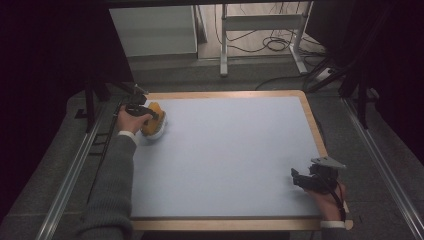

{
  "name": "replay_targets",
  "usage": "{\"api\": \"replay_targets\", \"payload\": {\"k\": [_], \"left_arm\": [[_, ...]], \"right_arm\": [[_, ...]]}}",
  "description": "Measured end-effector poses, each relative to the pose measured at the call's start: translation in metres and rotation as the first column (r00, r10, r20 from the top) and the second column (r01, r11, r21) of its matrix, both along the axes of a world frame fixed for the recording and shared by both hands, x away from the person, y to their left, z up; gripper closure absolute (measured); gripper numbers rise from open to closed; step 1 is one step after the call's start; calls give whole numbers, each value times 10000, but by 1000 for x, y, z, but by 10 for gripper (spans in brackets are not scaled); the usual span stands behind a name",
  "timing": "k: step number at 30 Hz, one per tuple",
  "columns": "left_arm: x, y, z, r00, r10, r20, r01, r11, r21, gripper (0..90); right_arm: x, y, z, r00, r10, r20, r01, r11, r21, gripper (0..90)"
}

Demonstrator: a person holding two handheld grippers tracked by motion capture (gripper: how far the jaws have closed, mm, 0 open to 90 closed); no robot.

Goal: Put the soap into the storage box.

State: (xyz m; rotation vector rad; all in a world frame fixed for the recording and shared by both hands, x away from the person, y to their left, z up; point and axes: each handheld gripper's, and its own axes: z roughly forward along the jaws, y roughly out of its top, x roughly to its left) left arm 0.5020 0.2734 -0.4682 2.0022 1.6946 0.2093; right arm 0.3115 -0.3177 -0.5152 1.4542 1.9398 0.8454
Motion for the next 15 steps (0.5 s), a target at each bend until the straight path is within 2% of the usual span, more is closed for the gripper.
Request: {"api": "replay_targets", "payload": {"k": [5,7,9,11,15], "left_arm": [[-1,2,-3,10000,40,32,-40,9999,-141,605],[-3,3,0,9998,67,186,-62,9996,-271,586],[-4,4,5,9994,-33,353,36,9999,-102,488],[-6,3,9,9987,89,509,-103,9996,257,390],[-8,8,12,9982,346,499,-386,9958,830,244]], "right_arm": [[0,1,0,10000,37,0,-37,10000,8,81],[0,1,-1,10000,46,-60,-46,10000,-51,81],[0,1,-1,9999,70,-106,-71,10000,-41,81],[1,2,-1,9999,112,-105,-113,9999,-76,81],[0,3,-1,9999,127,-97,-128,9999,-49,81]]}}
